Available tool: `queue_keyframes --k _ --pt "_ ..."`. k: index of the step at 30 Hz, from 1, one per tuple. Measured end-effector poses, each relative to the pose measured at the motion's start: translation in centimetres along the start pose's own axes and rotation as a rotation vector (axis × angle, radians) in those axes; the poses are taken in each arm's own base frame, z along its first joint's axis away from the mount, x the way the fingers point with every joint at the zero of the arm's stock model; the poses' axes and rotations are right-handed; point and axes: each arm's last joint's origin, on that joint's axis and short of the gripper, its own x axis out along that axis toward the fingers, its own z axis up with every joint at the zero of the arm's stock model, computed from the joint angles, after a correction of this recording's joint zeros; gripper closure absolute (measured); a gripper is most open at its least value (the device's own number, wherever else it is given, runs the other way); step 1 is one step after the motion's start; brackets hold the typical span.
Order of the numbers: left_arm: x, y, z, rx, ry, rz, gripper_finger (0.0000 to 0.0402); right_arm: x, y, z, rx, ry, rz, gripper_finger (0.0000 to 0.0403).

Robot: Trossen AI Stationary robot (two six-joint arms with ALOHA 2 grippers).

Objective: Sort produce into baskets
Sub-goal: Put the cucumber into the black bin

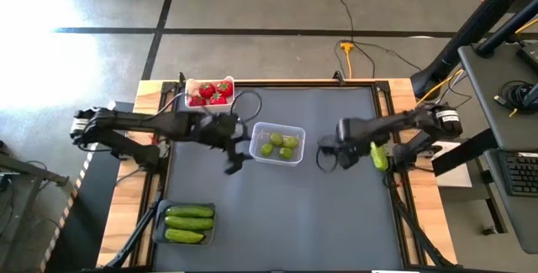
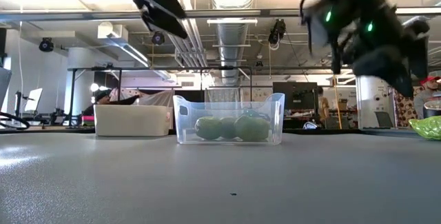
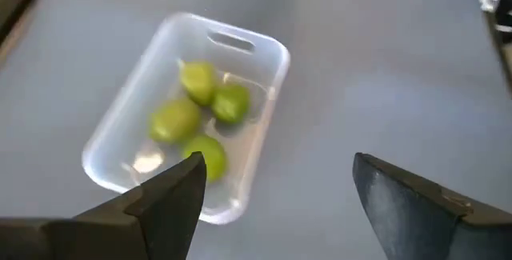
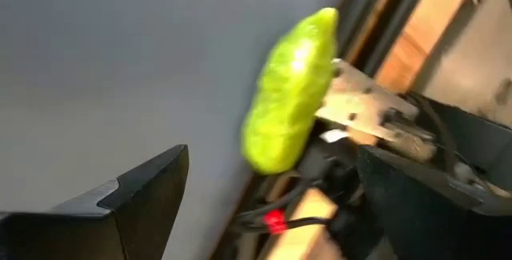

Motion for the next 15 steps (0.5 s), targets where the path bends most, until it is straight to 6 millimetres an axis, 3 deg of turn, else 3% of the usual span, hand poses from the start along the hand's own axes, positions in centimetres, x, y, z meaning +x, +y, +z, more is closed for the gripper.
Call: queue_keyframes --k 7,11,15 --pt "2.1 3.8 0.6 0.081 0.002 0.095 0.0104 4.7 -3.7 5.6 0.024 0.215 0.021 0.0051" --pt "2.0 5.0 0.2 0.118 0.045 0.125 0.0104 6.7 -5.1 7.0 0.035 0.299 0.101 0.0051" --pt "0.6 5.6 0.4 0.141 0.008 0.142 0.0104 8.3 -5.7 7.3 0.053 0.357 0.178 0.0051"
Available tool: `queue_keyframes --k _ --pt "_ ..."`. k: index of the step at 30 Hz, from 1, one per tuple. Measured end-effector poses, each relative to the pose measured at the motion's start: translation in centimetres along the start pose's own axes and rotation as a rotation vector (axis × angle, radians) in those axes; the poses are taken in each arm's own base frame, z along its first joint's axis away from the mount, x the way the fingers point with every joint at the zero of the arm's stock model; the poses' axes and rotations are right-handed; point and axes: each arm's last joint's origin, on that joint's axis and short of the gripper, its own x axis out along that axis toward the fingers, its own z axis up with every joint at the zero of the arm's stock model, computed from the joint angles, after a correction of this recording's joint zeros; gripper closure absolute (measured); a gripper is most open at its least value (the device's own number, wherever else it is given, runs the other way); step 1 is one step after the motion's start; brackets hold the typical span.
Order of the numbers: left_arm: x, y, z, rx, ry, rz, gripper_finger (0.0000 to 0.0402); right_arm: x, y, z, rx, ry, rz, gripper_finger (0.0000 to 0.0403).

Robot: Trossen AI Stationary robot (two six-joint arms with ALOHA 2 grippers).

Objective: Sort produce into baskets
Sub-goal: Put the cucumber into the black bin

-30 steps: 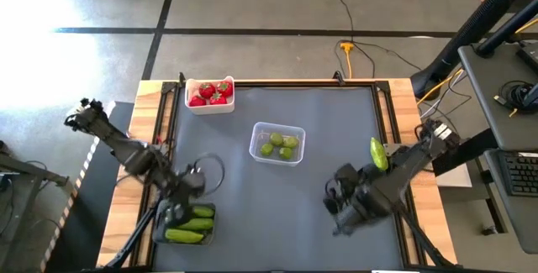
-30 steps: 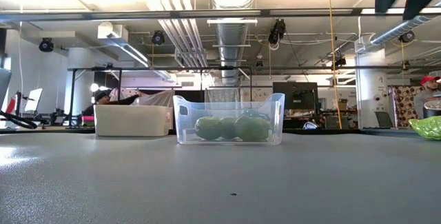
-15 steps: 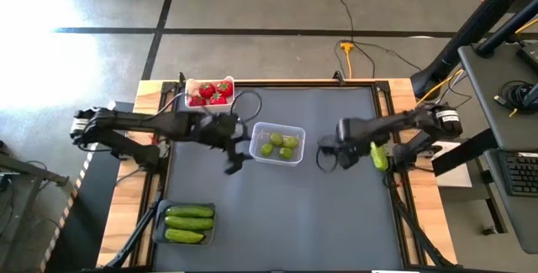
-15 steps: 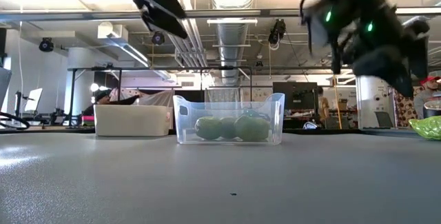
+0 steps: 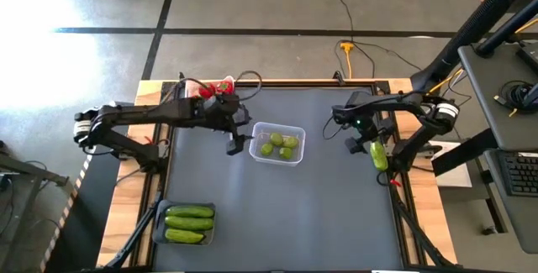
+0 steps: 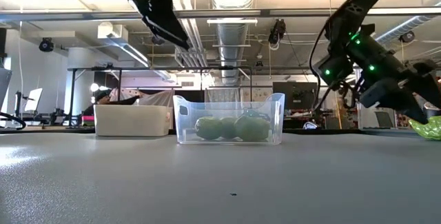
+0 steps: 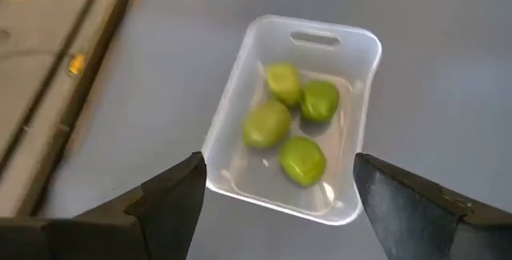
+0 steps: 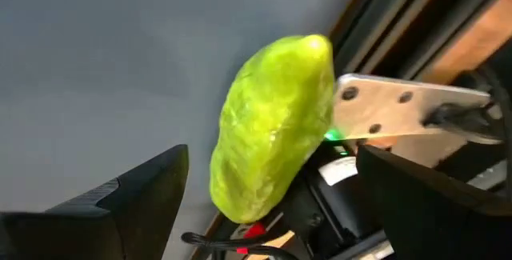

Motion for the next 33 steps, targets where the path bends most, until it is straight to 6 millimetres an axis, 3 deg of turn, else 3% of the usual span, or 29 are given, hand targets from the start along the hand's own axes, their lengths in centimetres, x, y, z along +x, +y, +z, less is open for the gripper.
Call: queue_keyframes --k 8,16,21,28,33 --pt "-4.0 1.9 0.9 -0.017 -0.184 0.079 0.0104 0.5 0.0 0.6 -0.041 0.056 -0.030 0.0091" --pt "-10.3 1.4 1.3 -0.182 -0.390 0.012 0.0104 2.4 1.5 2.2 -0.055 0.144 -0.022 0.0156" --pt "-13.8 0.3 -0.3 -0.266 -0.411 -0.069 0.0104 2.8 2.1 2.5 -0.024 0.158 -0.016 0.0185" --pt "-15.9 -1.1 -3.0 -0.377 -0.364 -0.158 0.0104 1.4 3.7 0.4 -0.113 0.022 0.008 0.0221" --pt "-15.3 -2.3 -4.2 -0.456 -0.291 -0.194 0.0104 -0.6 5.7 -2.5 -0.159 -0.142 0.074 0.0229"
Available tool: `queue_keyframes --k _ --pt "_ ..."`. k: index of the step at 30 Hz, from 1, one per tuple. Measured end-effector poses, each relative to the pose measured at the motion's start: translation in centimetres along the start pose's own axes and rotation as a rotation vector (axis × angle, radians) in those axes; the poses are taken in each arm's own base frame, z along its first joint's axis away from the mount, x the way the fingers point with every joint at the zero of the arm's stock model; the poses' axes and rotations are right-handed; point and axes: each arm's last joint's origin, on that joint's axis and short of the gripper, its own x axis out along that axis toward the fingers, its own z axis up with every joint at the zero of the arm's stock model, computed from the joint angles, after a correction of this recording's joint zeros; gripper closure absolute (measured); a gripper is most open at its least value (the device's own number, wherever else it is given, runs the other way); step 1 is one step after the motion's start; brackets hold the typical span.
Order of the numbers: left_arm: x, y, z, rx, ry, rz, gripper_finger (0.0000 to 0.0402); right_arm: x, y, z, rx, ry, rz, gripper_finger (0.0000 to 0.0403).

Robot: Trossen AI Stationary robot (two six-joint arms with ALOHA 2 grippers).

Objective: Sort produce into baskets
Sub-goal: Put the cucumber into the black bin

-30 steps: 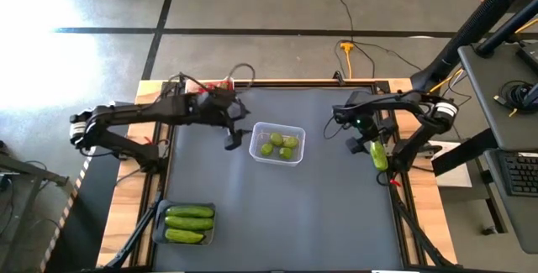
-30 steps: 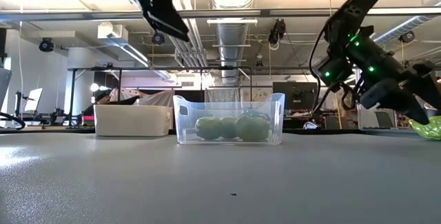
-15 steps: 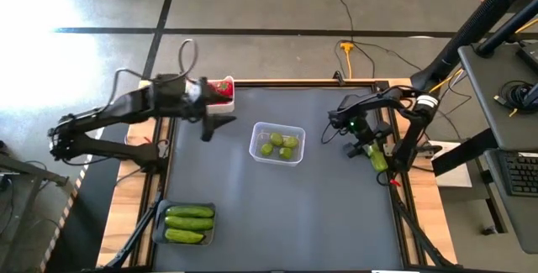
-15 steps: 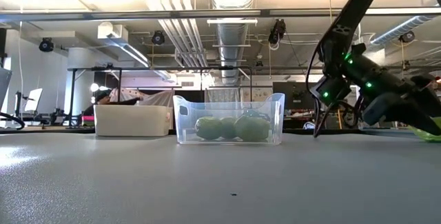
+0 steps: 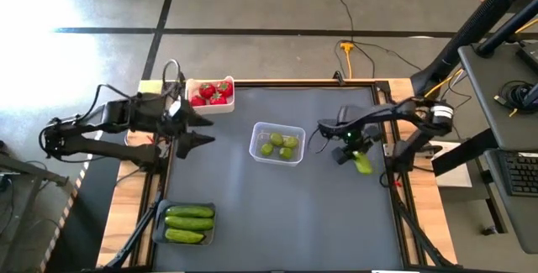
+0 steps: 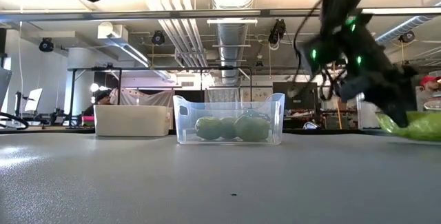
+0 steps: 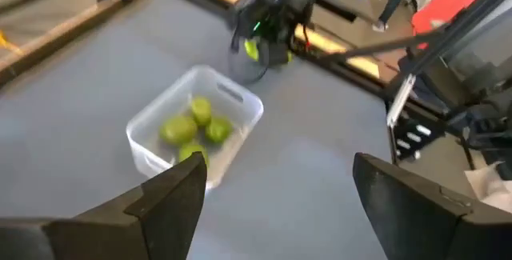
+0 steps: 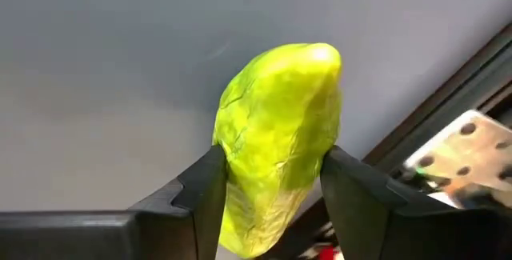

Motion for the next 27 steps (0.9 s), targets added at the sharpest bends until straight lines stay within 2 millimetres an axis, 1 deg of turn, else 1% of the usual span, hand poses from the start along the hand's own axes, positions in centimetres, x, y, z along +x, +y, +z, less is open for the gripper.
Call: queue_keyframes --k 3,6,9,12,14,17,19,22,25,27 --pt "0.6 -0.3 -1.1 -0.045 0.033 0.003 0.0104 -1.4 1.9 -2.3 -0.036 -0.078 0.044 0.0229" --pt "1.7 -0.6 -2.4 -0.076 0.092 0.008 0.0104 -2.0 4.5 -4.7 -0.112 -0.170 0.140 0.0229" --pt "3.1 -0.7 -4.1 -0.085 0.175 0.011 0.0104 -2.0 7.8 -7.5 -0.211 -0.273 0.277 0.0229" --pt "4.2 -1.0 -5.6 -0.102 0.224 -0.006 0.0104 -1.5 11.3 -10.5 -0.275 -0.356 0.393 0.0229" --pt "5.2 -1.4 -6.9 -0.080 0.264 -0.042 0.0104 -1.1 13.5 -12.5 -0.312 -0.414 0.420 0.0229" --pt "6.3 -2.2 -8.7 -0.021 0.312 -0.110 0.0104 -0.3 16.6 -14.4 -0.406 -0.470 0.375 0.0229" --pt "6.7 -2.7 -9.6 0.004 0.343 -0.132 0.0104 -0.1 18.9 -14.9 -0.470 -0.504 0.351 0.0230" --pt "7.2 -3.4 -11.1 0.059 0.411 -0.149 0.0104 -0.4 22.7 -14.6 -0.580 -0.579 0.329 0.0230" --pt "7.4 -4.0 -12.3 0.121 0.462 -0.175 0.0104 -1.2 26.3 -13.0 -0.667 -0.659 0.304 0.0230" --pt "7.5 -4.3 -13.0 0.157 0.491 -0.181 0.0104 -1.9 28.2 -11.7 -0.703 -0.696 0.300 0.0230"
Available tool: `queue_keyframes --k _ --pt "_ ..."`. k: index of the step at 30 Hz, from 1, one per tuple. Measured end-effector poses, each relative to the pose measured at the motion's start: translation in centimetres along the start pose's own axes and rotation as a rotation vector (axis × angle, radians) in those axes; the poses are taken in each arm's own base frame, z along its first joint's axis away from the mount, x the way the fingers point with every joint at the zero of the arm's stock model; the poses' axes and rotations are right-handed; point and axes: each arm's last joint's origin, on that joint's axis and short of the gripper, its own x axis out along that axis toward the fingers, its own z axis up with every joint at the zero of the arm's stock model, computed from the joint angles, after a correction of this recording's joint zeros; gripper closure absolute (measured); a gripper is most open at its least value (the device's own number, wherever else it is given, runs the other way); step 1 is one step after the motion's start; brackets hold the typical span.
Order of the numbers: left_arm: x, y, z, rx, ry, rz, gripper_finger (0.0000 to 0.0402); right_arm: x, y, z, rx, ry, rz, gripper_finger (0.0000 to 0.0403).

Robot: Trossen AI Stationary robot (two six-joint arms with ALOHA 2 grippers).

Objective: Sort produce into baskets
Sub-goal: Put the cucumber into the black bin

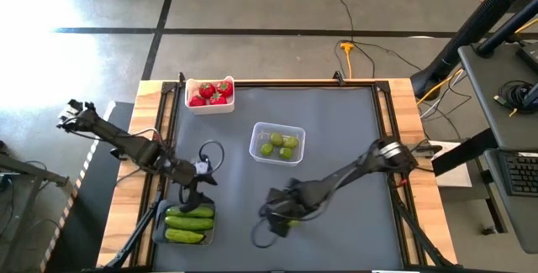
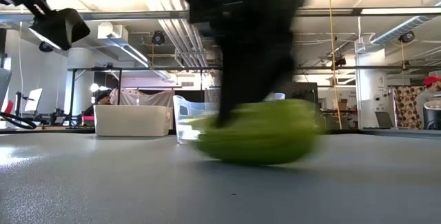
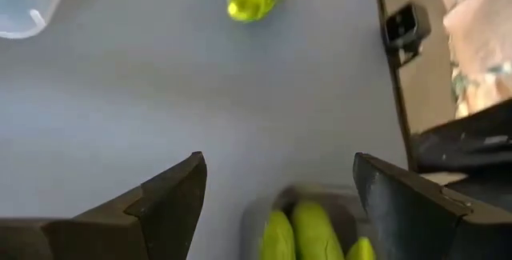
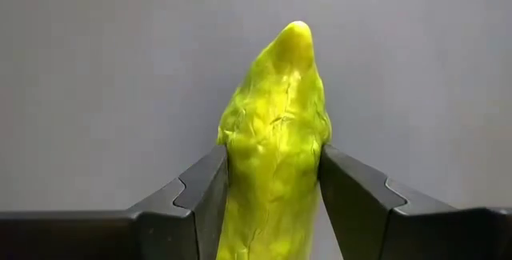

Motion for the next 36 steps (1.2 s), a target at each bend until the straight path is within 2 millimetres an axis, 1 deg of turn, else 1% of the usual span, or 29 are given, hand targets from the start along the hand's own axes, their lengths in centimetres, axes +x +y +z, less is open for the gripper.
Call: queue_keyframes --k 4,8,10,12,14,17,20,23,26,28,30,32,36 --pt "0.4 -0.5 -0.6 0.053 0.045 -0.004 0.0104 1.3 0.4 3.9 -0.011 -0.054 -0.018 0.0226" --pt "0.7 -0.5 -0.9 0.107 0.060 0.015 0.0104 1.8 0.3 6.5 0.003 -0.066 -0.044 0.0197" --pt "1.1 -0.3 -1.1 0.117 0.058 0.053 0.0104 1.7 0.4 7.3 0.002 -0.060 -0.053 0.0176" --pt "1.6 -0.1 -1.1 0.118 0.053 0.078 0.0103 1.3 0.4 7.6 -0.022 -0.040 -0.071 0.0151" --pt "2.3 0.0 -1.2 0.127 0.044 0.080 0.0099 0.3 0.5 7.7 -0.028 -0.021 -0.085 0.0127" --pt "3.8 0.0 -1.0 0.175 -0.023 0.071 0.0090 -1.9 1.1 7.3 -0.014 0.006 -0.099 0.0095" --pt "5.4 0.0 -0.1 0.210 -0.109 0.056 0.0078 -4.1 2.1 6.6 -0.015 0.022 -0.102 0.0073" --pt "7.0 0.6 0.7 0.221 -0.140 0.069 0.0068 -5.9 3.6 5.7 -0.001 0.015 -0.082 0.0063" --pt "8.4 1.0 1.4 0.262 -0.163 0.043 0.0065 -7.4 4.8 4.6 0.010 0.007 -0.060 0.0061" --pt "9.5 1.2 1.7 0.303 -0.157 0.041 0.0065 -7.9 5.2 3.7 0.038 0.025 -0.070 0.0062" --pt "10.7 1.5 1.7 0.362 -0.122 0.066 0.0066 -8.1 5.5 2.9 0.073 0.050 -0.088 0.0065" --pt "12.0 1.6 2.0 0.406 -0.114 0.076 0.0067 -8.2 5.8 2.3 0.100 0.061 -0.098 0.0067" --pt "13.9 1.6 3.3 0.400 -0.099 0.095 0.0068 -8.8 6.8 1.0 0.136 0.063 -0.091 0.0064"
